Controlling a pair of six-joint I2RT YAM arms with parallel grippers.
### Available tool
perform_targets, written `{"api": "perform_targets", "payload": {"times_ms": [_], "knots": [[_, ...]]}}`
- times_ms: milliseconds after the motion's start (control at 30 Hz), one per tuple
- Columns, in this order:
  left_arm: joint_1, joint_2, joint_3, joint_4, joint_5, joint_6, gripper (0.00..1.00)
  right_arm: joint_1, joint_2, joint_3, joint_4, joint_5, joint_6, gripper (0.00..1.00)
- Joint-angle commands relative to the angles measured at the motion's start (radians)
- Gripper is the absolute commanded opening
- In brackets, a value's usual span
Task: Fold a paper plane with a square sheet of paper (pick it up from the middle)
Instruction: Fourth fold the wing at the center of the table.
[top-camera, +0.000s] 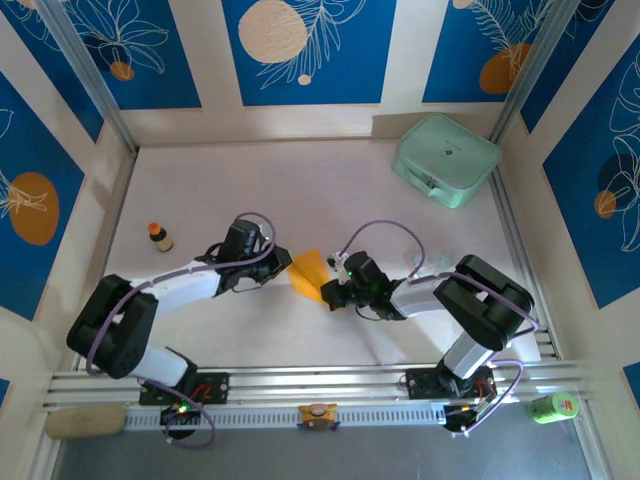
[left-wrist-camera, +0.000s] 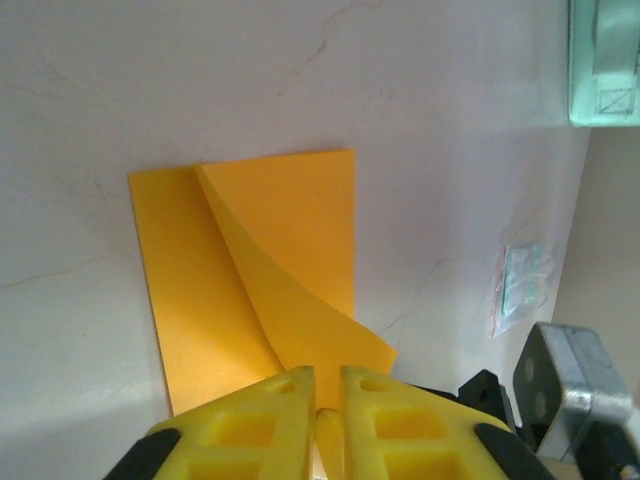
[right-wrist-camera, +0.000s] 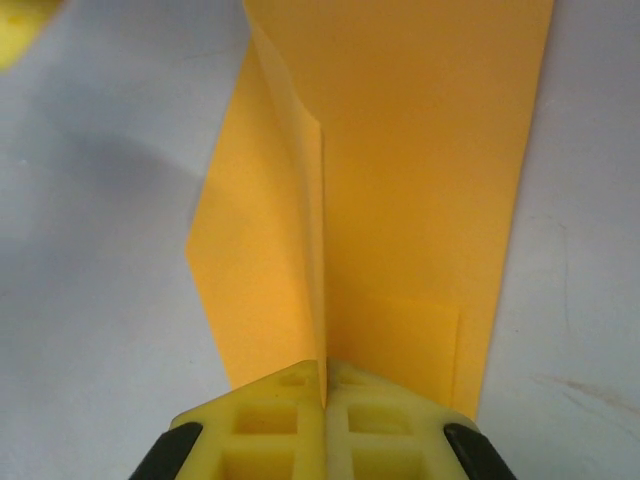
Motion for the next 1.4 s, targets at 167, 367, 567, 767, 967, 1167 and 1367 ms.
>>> {"api": "perform_targets", "payload": {"times_ms": [167,367,567,767,967,1167,1367], "knots": [[-0.053,0.148,0.061,0.084,0.1,0.016,0.05,-0.056,0.036,-0.011,0.046,-0.171,0.116,0.03],[-0.065,0.227,0.053,0.116,0.1,-0.009,0.01,-0.077,0.062,-0.012,0.071,-0.215,0.156,0.03],[-0.067,0.222,0.021,0.126,0.064,-0.014,0.08,-0.123,0.087,-0.009,0.089,-0.289,0.215,0.03],[-0.067,0.221,0.037,0.065,0.054,0.011,0.05,-0.161,0.133,0.006,0.1,-0.368,0.276,0.03],[-0.067,0.224,0.022,0.033,0.023,0.022,0.01,-0.188,0.149,0.016,0.098,-0.422,0.31,0.03],[-0.067,0.233,0.033,-0.003,0.008,0.042,0.0,-0.197,0.145,0.013,0.103,-0.434,0.324,0.03],[-0.066,0.235,0.041,-0.005,0.01,0.049,0.0,-0.21,0.157,0.013,0.123,-0.463,0.337,0.03]]}}
